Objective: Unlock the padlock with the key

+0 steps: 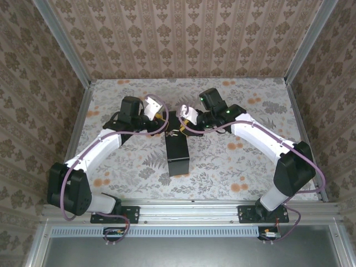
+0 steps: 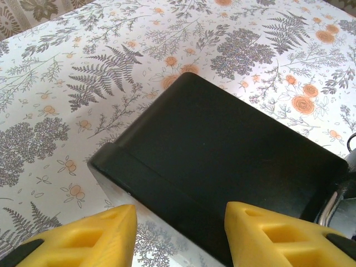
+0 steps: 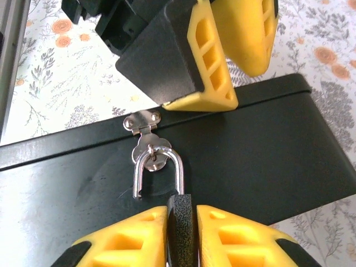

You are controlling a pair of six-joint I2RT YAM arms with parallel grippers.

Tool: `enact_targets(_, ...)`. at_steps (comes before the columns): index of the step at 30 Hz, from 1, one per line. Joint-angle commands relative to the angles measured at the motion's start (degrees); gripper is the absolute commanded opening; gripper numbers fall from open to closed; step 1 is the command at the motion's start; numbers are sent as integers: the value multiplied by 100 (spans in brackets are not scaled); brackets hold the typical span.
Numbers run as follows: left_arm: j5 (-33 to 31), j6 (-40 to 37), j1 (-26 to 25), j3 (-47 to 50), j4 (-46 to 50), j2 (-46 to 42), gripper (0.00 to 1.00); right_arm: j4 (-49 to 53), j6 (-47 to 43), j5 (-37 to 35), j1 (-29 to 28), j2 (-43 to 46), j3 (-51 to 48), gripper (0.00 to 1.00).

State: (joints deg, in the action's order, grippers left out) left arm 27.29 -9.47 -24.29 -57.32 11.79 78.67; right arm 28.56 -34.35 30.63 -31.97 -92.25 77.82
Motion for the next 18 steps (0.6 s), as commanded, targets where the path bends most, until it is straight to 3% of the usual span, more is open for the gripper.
enact_targets(1, 145, -117, -43, 129, 245, -54, 48, 273, 101, 267, 33, -135, -153, 21)
enact_targets(5, 153, -98, -41, 140, 234, -50, 48, 271, 133, 273, 33, -192, -140, 17)
enact_targets(7, 171, -68, -53, 138, 268, -45, 48, 278, 257, 254, 41, -240, -74, 9)
enact_targets(10, 112, 63, -82, 169, 402, -51, 47, 251, 1087, -51, 42, -299, 149, 0)
enact_targets(18, 136, 581, -143, 548, 247, -212, 46, -283, 3828, -1830, -579, 391, -364, 0)
